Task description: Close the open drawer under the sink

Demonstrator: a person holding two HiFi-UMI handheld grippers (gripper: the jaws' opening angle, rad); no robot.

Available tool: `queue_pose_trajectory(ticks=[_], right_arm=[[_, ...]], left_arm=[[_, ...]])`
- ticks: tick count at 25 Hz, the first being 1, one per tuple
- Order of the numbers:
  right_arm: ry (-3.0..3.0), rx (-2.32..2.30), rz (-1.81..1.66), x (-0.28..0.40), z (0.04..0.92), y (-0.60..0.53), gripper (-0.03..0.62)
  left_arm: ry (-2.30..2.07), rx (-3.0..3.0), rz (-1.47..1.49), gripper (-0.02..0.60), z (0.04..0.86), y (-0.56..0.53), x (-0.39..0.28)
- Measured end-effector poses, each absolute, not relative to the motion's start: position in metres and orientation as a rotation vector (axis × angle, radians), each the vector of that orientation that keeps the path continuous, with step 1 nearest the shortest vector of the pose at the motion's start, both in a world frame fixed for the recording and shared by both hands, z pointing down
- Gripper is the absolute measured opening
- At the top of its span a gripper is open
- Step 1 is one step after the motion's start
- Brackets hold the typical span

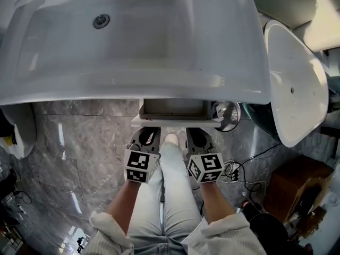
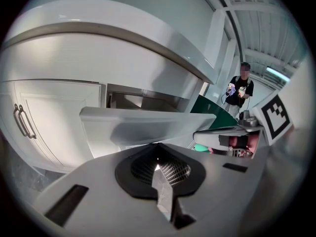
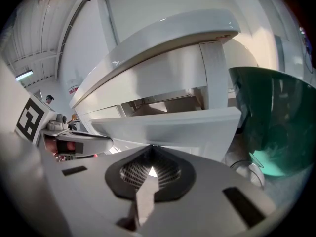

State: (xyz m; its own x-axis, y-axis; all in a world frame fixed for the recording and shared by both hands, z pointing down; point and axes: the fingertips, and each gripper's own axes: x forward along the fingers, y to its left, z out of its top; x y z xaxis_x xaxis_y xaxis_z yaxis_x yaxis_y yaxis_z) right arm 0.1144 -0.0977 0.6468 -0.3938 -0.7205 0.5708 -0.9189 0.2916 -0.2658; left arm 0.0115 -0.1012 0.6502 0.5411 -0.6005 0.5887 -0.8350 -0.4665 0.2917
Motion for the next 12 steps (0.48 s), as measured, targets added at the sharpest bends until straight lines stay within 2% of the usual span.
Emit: queue_pose_trajectory(ticks=[12], right_arm=[[-2.24, 1.475, 0.761, 0.114, 0.647, -0.115, 0.009]], left_arm=[[-1.162, 2.255, 0.559, 0.015, 0.648, -0.121, 0.015]])
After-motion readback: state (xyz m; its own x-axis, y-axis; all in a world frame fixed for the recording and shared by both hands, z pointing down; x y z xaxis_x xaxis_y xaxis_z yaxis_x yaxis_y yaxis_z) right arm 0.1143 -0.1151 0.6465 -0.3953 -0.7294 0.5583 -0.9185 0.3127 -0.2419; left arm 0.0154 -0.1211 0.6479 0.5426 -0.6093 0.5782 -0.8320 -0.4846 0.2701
